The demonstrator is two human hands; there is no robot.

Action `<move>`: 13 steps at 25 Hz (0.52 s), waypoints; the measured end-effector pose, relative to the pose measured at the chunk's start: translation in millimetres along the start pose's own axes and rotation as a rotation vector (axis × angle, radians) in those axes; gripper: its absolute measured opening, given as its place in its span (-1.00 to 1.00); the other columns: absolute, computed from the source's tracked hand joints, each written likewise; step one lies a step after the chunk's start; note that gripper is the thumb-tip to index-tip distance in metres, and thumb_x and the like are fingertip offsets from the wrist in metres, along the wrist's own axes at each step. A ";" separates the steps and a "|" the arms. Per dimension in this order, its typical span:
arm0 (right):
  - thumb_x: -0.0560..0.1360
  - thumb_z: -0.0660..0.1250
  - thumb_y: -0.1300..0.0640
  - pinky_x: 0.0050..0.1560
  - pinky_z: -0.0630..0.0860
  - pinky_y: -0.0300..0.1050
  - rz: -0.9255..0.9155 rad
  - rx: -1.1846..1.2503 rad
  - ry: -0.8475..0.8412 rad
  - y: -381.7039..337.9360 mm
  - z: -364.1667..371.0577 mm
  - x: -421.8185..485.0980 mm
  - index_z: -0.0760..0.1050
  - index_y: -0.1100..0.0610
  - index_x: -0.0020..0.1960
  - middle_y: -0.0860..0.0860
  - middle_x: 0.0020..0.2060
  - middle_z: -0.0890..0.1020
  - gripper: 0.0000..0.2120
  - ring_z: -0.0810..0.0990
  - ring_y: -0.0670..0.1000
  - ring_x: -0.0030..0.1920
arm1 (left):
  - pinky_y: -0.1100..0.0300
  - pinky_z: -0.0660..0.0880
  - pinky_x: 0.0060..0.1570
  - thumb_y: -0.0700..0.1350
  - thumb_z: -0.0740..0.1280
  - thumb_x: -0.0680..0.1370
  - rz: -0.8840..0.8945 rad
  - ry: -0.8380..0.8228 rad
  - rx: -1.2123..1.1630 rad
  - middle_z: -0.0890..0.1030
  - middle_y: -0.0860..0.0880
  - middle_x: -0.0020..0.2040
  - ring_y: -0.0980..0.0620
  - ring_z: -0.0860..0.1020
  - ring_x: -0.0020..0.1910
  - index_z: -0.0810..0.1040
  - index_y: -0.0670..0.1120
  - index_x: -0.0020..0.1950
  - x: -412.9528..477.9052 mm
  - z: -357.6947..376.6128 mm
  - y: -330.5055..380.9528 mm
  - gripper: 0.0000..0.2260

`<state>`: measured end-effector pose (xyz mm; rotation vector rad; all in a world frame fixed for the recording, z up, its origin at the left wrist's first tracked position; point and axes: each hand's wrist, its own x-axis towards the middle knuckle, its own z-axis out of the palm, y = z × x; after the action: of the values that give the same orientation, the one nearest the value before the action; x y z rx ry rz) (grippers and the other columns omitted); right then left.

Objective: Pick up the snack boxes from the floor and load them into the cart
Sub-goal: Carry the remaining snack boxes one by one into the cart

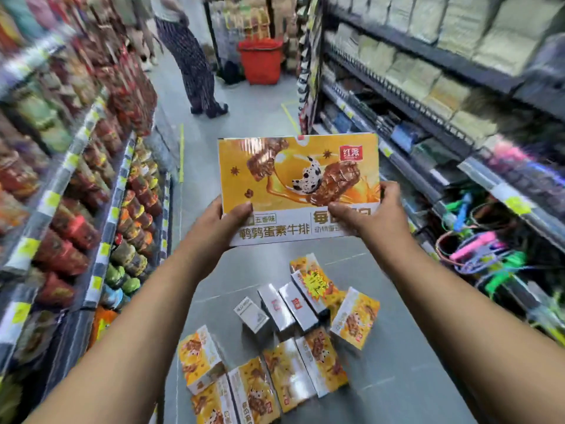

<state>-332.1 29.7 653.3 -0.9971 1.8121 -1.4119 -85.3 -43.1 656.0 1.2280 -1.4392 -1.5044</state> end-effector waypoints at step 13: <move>0.12 0.65 -0.05 0.08 0.58 0.22 0.001 0.095 0.452 -85.0 -310.8 -157.9 0.24 0.01 0.26 0.04 0.07 0.60 -0.13 0.64 0.10 0.01 | 0.03 0.62 -0.10 -0.03 0.35 0.56 0.239 -0.542 0.025 0.71 -0.11 0.01 -0.14 0.68 -0.01 0.55 -0.11 0.18 -100.4 250.4 141.7 -0.75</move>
<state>-494.4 307.9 811.6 -0.6629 2.0301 -1.8133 -309.2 111.2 793.6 0.6466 -1.8768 -1.7255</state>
